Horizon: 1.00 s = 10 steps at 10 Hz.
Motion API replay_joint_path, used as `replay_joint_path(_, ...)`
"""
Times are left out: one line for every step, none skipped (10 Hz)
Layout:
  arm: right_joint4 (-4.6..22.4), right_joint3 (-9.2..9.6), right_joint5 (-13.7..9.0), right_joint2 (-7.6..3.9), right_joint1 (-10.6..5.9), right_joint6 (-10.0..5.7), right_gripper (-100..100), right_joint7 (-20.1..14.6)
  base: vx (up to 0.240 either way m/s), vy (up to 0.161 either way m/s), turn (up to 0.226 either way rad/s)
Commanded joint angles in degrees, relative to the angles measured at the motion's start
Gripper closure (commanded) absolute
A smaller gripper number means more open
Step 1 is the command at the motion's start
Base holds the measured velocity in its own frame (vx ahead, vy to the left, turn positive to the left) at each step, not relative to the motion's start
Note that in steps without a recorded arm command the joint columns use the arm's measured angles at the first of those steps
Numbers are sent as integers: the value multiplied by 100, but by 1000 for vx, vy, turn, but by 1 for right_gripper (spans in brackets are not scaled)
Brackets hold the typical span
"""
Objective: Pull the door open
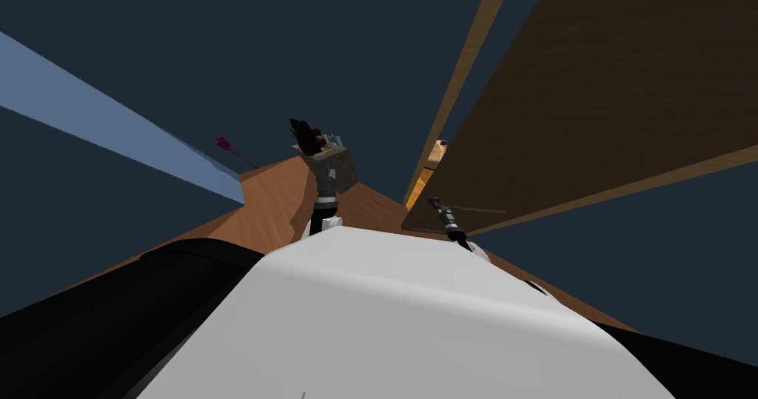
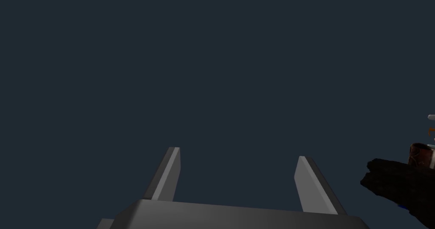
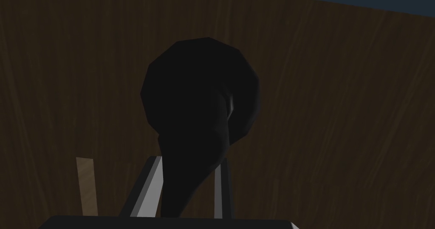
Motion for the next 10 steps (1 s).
replay_joint_path(9,51,31,-113,73,-172,100,-99,-148,-52,101)
replay_joint_path(4,93,55,-167,124,-265,100,-162,-183,-73,85)
replay_joint_path(-1,136,78,-222,177,-359,100,-226,-180,-77,82)
replay_joint_path(-105,121,66,-171,193,-236,100,-192,-76,-29,22)
replay_joint_path(-62,142,86,-232,302,-417,100,-260,-117,-46,158)
replay_joint_path(-26,145,95,-284,369,-551,100,-298,-195,-131,217)
replay_joint_path(15,148,106,-343,444,-702,100,-342,-187,-125,220)
replay_joint_path(37,150,111,-374,483,-780,100,-365,-181,-80,125)
replay_joint_path(58,152,116,-405,523,-859,100,-387,-151,-39,78)
replay_joint_path(99,155,126,-463,597,-1008,100,-430,-162,-64,121)
